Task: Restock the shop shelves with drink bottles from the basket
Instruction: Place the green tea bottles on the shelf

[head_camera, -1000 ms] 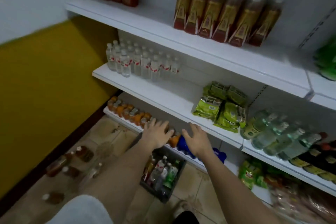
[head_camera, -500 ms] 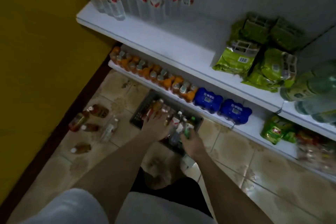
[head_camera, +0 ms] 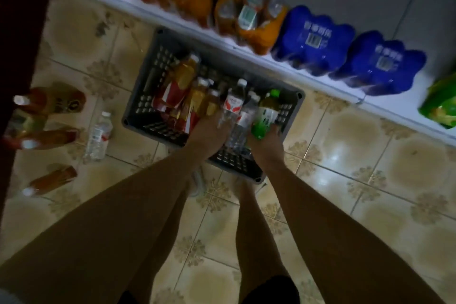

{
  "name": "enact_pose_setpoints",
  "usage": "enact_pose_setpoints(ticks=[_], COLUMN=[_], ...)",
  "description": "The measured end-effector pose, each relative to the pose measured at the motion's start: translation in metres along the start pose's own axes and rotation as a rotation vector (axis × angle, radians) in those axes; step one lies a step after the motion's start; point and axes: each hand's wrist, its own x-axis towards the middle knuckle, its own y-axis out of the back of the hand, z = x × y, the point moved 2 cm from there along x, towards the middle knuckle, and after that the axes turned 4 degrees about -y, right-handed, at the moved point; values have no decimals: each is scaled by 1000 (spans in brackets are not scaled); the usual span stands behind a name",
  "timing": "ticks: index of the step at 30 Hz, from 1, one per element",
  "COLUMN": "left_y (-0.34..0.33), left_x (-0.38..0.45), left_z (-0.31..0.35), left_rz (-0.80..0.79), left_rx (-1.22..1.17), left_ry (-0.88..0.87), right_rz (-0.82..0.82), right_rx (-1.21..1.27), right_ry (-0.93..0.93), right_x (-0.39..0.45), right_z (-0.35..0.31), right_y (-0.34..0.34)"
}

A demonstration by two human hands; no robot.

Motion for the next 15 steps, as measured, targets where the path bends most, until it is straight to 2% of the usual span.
enact_pose_setpoints(ticks=[5, 10, 15], left_y=[-25, -34, -25], left_x=[46, 50, 40], left_z=[-61, -101, -100], left_rz=[-8, 139, 61], left_rx=[-25, -91, -77], left_ry=[-59, -63, 23], right_rz=[108, 18, -99], right_rx=[-145, -13, 92], right_ry=[-146, -304, -309], right_x=[79, 111, 105], right_z=[25, 38, 29], right_y=[-53, -84, -70])
